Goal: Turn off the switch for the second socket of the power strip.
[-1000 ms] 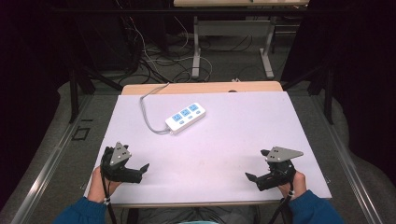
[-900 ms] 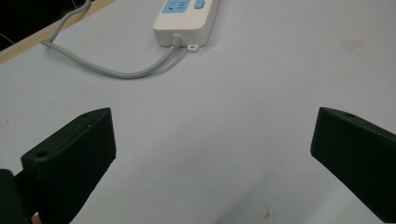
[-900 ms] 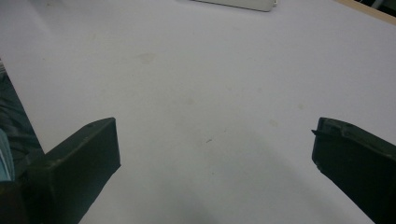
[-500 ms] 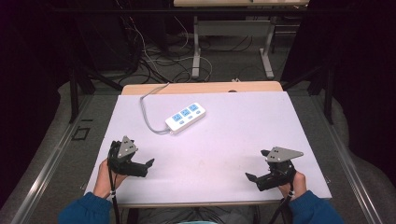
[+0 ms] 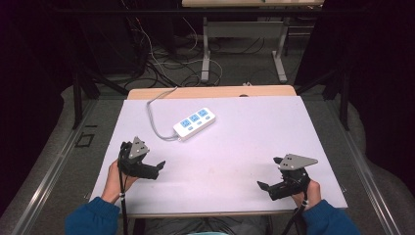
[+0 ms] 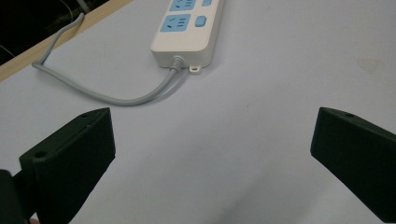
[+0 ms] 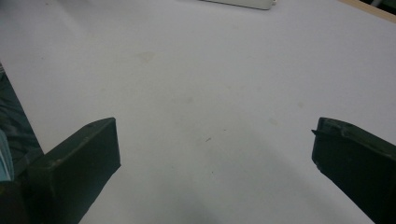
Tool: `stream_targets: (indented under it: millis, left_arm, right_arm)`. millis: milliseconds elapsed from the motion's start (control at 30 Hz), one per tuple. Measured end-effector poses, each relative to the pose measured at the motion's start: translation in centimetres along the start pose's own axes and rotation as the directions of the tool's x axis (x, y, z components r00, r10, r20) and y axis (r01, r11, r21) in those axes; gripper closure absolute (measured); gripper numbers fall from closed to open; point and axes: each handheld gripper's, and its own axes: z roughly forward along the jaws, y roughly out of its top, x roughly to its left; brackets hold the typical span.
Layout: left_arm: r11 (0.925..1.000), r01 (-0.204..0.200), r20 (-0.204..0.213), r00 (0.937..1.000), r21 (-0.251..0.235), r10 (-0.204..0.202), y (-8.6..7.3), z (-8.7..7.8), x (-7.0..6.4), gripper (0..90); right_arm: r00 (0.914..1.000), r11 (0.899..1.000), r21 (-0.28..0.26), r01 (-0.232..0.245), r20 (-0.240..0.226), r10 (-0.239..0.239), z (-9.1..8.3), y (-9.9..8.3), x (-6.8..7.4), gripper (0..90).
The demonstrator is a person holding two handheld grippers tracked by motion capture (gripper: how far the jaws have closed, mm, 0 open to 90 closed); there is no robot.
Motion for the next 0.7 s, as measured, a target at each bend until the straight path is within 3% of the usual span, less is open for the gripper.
stream_targets:
  millis: [400, 700]
  left_arm:
    - [0.9998, -0.015, 0.001, 0.9999, 0.014, 0.015, 1.3, 1.5, 0.5, 0.0]
    - [0.9998, 0.002, 0.022, 0.9998, 0.019, -0.002, 2.8, 3.3, 1.2, 0.0]
  right_arm:
    - [1.0000, 1.000, 0.004, 0.004, 0.001, -0.004, 0.0, 0.0, 0.0, 0.5]
    - [1.0000, 1.000, 0.004, 0.008, 0.002, -0.008, 0.1, -0.1, 0.0, 0.5]
